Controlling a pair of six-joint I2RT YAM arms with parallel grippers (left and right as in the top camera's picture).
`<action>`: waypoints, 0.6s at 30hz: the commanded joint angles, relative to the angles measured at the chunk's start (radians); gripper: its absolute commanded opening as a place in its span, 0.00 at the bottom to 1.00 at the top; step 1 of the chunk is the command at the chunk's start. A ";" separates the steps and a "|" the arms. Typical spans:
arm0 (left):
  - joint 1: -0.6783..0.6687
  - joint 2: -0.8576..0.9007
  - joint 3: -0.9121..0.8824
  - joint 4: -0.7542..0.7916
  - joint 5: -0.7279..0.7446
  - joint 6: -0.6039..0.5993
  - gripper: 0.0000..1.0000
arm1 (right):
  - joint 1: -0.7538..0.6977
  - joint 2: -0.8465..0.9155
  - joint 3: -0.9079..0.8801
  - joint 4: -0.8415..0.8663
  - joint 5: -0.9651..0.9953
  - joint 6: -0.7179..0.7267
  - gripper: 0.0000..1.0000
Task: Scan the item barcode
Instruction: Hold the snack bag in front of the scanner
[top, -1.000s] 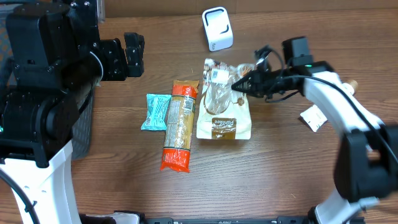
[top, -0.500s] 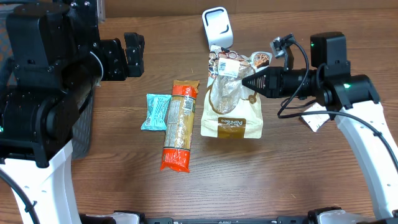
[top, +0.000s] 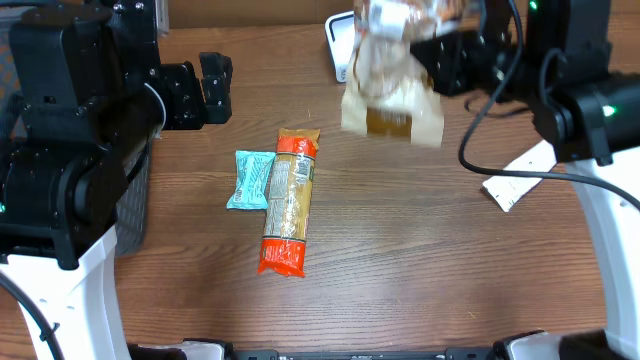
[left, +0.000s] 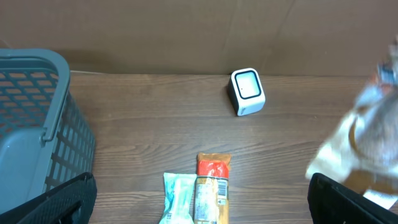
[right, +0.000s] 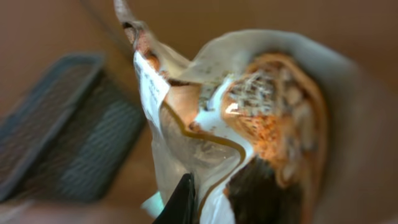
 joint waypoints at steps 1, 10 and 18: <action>-0.002 0.005 -0.001 0.003 -0.011 0.019 1.00 | 0.081 0.138 0.023 0.080 0.525 -0.144 0.04; -0.002 0.005 -0.001 0.003 -0.011 0.019 1.00 | 0.145 0.454 0.023 0.530 1.020 -0.577 0.04; -0.002 0.005 -0.001 0.003 -0.011 0.019 1.00 | 0.157 0.637 0.023 0.707 1.070 -0.889 0.04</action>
